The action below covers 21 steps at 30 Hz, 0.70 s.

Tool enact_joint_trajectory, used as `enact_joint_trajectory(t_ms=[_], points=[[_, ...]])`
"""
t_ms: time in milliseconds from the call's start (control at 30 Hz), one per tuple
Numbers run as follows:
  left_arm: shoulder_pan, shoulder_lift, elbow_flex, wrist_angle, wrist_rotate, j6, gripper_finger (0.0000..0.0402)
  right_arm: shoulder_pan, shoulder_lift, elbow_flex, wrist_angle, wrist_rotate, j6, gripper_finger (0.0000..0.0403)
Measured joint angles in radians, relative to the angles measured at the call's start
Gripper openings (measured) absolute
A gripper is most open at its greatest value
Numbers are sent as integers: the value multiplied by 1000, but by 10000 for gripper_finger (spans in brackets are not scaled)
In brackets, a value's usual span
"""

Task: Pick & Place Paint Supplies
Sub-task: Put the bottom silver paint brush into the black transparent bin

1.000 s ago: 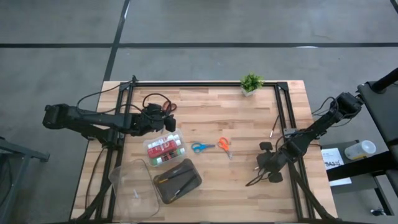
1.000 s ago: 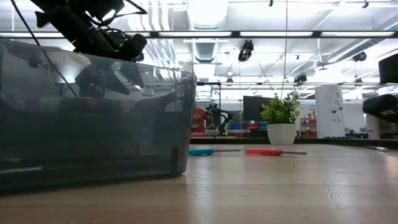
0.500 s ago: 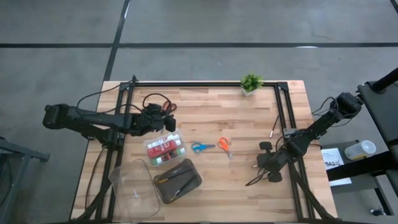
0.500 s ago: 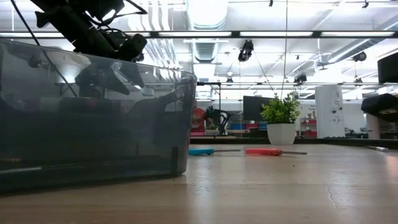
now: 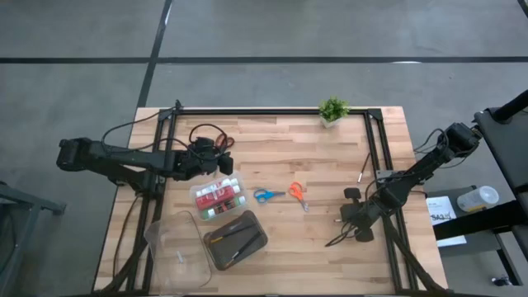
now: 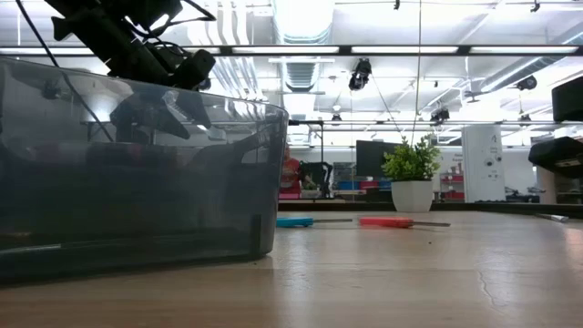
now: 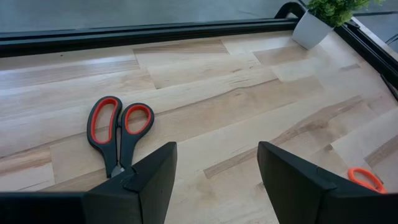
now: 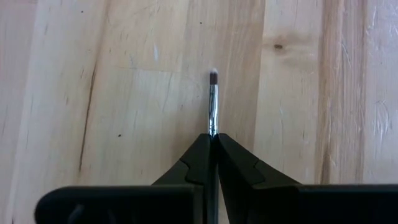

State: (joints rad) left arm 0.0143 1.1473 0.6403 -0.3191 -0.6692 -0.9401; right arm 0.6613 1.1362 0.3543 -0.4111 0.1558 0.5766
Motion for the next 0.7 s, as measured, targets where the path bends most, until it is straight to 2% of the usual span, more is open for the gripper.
enact_joint_trajectory(t_ms=[433, 700], points=[[0, 0, 0, 0, 0, 0, 232, -2, 1, 66, 3, 13, 0, 18], [0, 0, 0, 0, 0, 0, 232, -1, 0, 137, 3, 88, -14, 18]])
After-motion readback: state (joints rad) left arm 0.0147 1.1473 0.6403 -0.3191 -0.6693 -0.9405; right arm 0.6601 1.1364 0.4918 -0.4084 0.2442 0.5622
